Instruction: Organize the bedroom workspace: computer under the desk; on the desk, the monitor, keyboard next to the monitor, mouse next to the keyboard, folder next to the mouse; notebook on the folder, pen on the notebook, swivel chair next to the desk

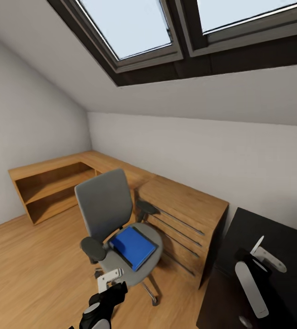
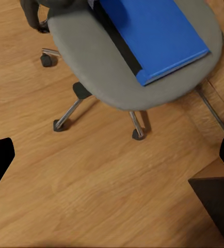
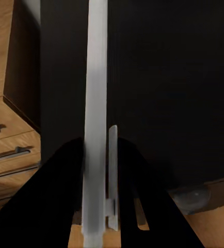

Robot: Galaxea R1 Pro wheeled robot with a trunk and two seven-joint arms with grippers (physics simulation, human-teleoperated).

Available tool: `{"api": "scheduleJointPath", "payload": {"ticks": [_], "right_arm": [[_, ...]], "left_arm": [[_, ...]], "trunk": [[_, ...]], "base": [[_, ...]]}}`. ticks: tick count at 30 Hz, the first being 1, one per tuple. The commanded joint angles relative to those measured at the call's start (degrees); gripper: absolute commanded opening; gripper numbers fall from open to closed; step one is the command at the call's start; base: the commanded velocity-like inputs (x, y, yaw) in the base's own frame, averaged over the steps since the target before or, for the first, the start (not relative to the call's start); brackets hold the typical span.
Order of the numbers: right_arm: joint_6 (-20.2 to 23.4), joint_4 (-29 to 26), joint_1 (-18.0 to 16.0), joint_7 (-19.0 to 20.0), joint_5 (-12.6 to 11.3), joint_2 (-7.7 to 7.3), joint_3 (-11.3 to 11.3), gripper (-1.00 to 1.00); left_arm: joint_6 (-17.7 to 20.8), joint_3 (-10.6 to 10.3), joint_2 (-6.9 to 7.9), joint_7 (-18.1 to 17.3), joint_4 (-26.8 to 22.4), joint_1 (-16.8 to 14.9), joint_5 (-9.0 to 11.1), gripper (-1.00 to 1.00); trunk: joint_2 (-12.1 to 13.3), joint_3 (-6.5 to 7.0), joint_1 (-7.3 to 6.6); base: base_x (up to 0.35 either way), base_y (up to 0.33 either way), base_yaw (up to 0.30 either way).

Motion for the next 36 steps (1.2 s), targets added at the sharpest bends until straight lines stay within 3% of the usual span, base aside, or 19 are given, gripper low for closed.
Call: {"api": "scheduleJointPath", "payload": {"ticks": [1, 5, 7, 8, 12, 16, 28, 36], "right_arm": [[0.4, -0.1, 0.0, -0.3, -0.2, -0.05, 0.0, -1.00], [0.7, 0.3, 0.0, -0.1, -2.3, -0.34, -0.5, -1.00], [1.5, 1.0, 0.0, 0.1, -4.6, -0.78, -0.8, -1.00], [3.7, 2.4, 0.0, 1.4, -8.2, -2.23, -1.0, -1.00], [5.6, 5.0, -0.1, 5.3, -12.9, -5.19, -1.1, -1.00], [6.5, 8.9, -0.3, 8.2, -16.0, -7.60, -1.1, -1.00], [8.2, 18.7, -3.1, 13.2, -17.2, -8.92, -1.1, -1.00], [8.3, 22.2, -4.5, 14.5, -17.3, -9.72, -1.1, -1.00]], "left_arm": [[0.4, -0.1, 0.03, 0.3, -0.1, -0.1, 0.1, 1.00], [0.4, -0.5, -0.04, 0.3, -0.1, -0.1, 0.1, 1.00], [0.4, -1.7, -0.03, 0.3, -0.1, -0.1, 0.0, 1.00], [0.4, -3.8, -0.02, 0.5, -0.1, -0.1, 0.0, 1.00], [0.3, -5.0, -0.02, 0.5, -0.2, -0.1, -0.1, 1.00], [0.3, -5.4, -0.08, 0.6, -0.3, -0.1, -0.1, 1.00], [0.3, -5.6, -0.19, 0.5, -0.3, -0.1, -0.1, 1.00], [0.3, -5.6, -0.20, 0.5, -0.9, -0.1, 0.0, 1.00]], "trunk": [[-0.1, -0.08, 0.03], [-0.1, -0.08, 0.03], [-0.1, -0.08, 0.03], [-0.1, -0.08, 0.03], [-0.1, -0.08, 0.03], [-0.1, -0.08, 0.03], [-0.1, -0.08, 0.03], [-0.1, -0.08, 0.03]], "base": [[0.271, -0.148, -0.003], [0.163, -0.045, -0.001], [0.061, -0.017, 0.000], [0.022, -0.006, 0.000], [0.011, -0.003, 0.000], [0.003, -0.001, 0.000], [0.000, 0.000, 0.000], [0.099, 0.000, 0.000]]}}
